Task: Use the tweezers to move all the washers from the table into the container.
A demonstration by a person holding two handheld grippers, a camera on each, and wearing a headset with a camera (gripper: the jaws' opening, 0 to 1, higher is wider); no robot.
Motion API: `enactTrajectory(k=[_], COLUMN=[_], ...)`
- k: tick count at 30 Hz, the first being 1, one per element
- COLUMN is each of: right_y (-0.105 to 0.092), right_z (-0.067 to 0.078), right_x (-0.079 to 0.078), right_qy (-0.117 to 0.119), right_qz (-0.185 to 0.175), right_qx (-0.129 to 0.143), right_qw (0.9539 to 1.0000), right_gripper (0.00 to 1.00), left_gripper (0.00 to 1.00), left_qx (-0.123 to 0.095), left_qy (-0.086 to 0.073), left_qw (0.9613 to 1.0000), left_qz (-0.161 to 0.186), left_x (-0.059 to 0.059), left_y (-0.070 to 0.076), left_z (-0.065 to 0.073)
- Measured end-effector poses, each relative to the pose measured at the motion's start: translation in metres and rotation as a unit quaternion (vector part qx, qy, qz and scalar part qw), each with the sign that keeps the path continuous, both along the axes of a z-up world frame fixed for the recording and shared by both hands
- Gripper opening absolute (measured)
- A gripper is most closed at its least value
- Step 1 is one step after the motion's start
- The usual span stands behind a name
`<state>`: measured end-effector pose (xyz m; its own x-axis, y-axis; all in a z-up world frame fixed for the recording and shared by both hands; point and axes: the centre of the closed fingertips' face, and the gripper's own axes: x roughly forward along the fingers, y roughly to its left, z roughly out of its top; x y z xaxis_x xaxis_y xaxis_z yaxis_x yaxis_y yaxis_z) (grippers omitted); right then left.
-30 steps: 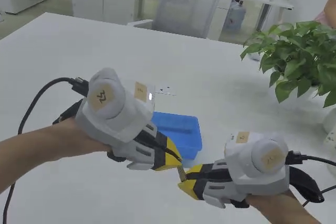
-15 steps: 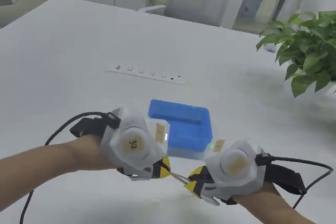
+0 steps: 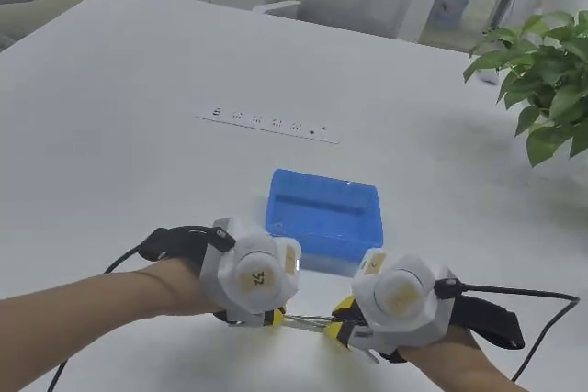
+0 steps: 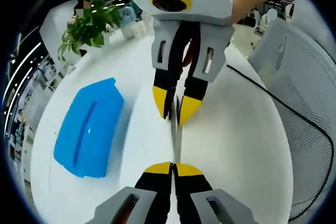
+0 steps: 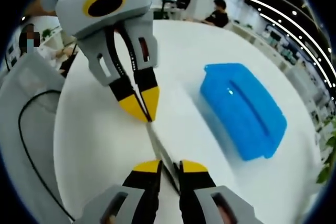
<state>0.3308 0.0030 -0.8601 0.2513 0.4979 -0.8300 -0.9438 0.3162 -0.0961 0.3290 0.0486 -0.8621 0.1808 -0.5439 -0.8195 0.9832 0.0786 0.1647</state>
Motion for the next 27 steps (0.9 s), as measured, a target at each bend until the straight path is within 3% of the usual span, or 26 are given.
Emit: enactTrajectory(k=[4,6,8,10,12,14,17,18,20,22,24,27], right_y=[-0.003,-0.003,-0.005,-0.012,-0.022,-0.031,-0.045,-0.049,-0.058,-0.063,-0.066,-0.07], right_z=[0.014,0.035,0.051,0.076,0.093,0.106,0.122,0.125,0.128,0.135,0.138,0.14], right_x=[-0.002,0.0,-0.002,-0.004,-0.007,-0.01,-0.015,-0.018,-0.023,-0.029,-0.034,-0.04], right_qy=[-0.003,-0.014,-0.008,-0.019,-0.035,-0.044,-0.055,-0.054,-0.059,-0.068,-0.068,-0.076], right_qz=[-0.026,-0.06,-0.097,-0.144,-0.179,-0.209,-0.243,-0.252,-0.266,-0.284,-0.293,-0.299], right_qx=[0.022,0.063,0.095,0.139,0.162,0.184,0.207,0.213,0.218,0.232,0.238,0.243], right_qw=[0.9994,0.9961,0.9908,0.9795,0.9698,0.9596,0.9461,0.9426,0.937,0.9279,0.9236,0.9196], right_gripper=[0.15,0.17,0.21,0.26,0.3,0.36,0.45,0.47,0.51,0.55,0.6,0.65], left_gripper=[0.0,0.0,0.0,0.0,0.02,0.11,0.17,0.18,0.25,0.33,0.38,0.52], left_qx=[0.006,0.01,0.009,-0.003,-0.008,-0.019,-0.044,-0.05,-0.057,-0.078,-0.102,-0.132], left_qy=[-0.004,-0.01,-0.011,0.0,0.001,0.013,0.003,0.006,0.016,0.016,0.02,0.033], left_qw=[0.9999,0.9998,0.9998,0.9999,0.9994,0.9976,0.9936,0.9923,0.9861,0.9794,0.9724,0.9573], left_qz=[-0.012,-0.016,-0.012,0.014,0.033,0.065,0.104,0.113,0.155,0.185,0.209,0.255], left_x=[-0.001,-0.001,0.0,-0.001,0.001,0.001,0.005,0.004,0.003,0.001,-0.002,-0.008], left_y=[0.001,0.001,0.001,0.002,0.005,0.009,0.015,0.017,0.025,0.03,0.034,0.042], left_z=[-0.002,-0.002,-0.003,-0.002,0.0,0.004,0.018,0.021,0.028,0.04,0.052,0.066])
